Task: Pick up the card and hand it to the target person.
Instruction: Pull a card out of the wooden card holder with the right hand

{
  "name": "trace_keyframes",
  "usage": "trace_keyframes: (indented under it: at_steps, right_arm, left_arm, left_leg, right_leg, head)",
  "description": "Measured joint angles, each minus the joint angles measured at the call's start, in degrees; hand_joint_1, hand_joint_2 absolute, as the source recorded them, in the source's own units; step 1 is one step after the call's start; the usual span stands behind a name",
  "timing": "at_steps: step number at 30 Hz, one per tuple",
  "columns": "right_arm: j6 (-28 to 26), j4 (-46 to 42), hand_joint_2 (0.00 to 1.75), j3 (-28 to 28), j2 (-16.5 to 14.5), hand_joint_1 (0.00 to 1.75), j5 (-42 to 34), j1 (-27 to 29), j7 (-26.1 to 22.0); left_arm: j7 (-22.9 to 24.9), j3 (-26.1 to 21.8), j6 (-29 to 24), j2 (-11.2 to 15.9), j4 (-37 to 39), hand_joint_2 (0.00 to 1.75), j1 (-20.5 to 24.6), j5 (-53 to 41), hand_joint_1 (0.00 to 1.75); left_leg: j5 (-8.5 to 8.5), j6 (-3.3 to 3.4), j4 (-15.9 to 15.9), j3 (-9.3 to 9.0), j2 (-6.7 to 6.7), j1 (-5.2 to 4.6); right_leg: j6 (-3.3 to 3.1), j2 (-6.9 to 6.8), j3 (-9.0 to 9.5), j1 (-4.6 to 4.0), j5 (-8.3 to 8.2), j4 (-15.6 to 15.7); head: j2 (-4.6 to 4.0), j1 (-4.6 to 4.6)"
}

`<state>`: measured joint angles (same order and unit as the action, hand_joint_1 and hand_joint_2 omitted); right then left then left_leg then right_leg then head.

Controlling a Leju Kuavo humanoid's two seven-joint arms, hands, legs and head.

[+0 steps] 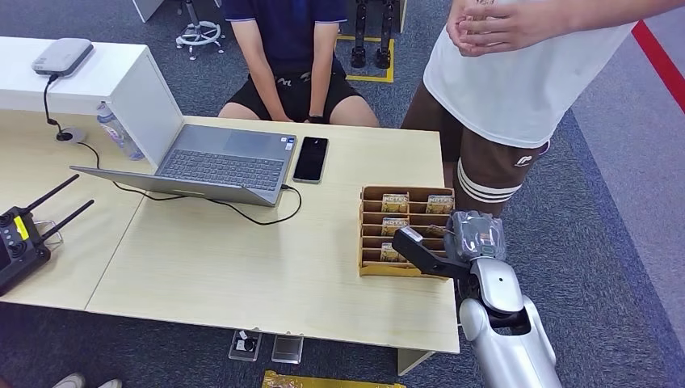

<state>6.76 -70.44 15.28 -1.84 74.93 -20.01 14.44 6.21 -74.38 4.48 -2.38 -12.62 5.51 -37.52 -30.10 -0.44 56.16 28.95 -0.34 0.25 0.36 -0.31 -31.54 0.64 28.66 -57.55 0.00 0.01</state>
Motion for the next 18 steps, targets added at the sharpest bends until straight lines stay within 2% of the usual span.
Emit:
trace_keyframes:
  at_steps: [8,18]
  right_arm:
    - [0.14,-4.70,1.75,-1.12,0.09,1.47,-0.59,0.11,-0.40]
    - [0.36,-15.60,1.75,-3.33,0.81,1.47,-1.73,-0.28,-2.20]
  left_arm:
    - [-0.47,0.02,-2.72,0.00,0.00,1.75,-0.04,-0.66,0.00]
    - [-0.77,-0.17,-3.23,0.00,0.00,1.75,-0.11,-0.27,0.00]
  left_leg:
    - [0.00,0.00,0.00,0.01,0.00,0.00]
    - [0.00,0.00,0.01,0.01,0.00,0.00]
  right_leg:
    - [0.00,0.00,-0.01,0.00,0.00,0.00]
    - [0.00,0.00,-0.01,0.00,0.00,0.00]
  head:
    - [0.00,-0.01]
    - [0.00,-0.01]
